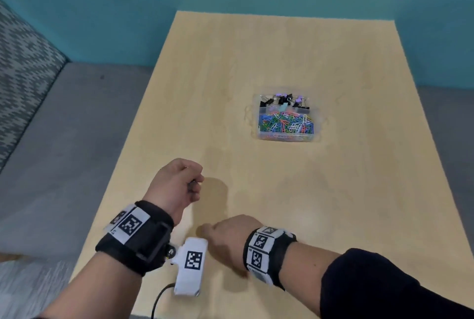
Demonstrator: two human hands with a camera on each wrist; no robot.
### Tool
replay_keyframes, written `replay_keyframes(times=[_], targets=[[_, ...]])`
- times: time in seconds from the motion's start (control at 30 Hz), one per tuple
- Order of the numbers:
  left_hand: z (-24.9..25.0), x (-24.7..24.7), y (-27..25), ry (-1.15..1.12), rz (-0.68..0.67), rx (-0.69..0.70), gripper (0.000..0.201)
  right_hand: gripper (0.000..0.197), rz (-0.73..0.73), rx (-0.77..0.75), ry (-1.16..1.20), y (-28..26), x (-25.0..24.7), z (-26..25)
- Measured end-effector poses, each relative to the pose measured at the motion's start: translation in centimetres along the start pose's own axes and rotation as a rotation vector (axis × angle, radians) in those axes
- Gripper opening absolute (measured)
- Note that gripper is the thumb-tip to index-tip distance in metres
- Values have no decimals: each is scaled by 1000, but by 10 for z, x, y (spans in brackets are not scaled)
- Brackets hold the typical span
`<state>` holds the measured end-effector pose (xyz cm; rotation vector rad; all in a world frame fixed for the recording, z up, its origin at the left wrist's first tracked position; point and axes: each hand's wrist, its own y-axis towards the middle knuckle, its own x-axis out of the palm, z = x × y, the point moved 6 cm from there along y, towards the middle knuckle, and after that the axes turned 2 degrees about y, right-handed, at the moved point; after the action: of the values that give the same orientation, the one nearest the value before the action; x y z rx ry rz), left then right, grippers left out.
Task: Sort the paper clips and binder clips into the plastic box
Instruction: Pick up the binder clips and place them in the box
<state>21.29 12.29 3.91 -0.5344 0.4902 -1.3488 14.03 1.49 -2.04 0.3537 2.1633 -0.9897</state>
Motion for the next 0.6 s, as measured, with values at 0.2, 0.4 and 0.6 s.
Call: replay_keyframes(times=[0.2,0.4,0.6], targets=[[97,118,64,597,-90,332,11,9,127,68,203,-24,-20,34],[132,224,127,1346,-61,695,13,13,196,335,807,-71,-22,116],[123,250,163,1410,-126,595,15,21,627,441,2024,-129,-59,194]])
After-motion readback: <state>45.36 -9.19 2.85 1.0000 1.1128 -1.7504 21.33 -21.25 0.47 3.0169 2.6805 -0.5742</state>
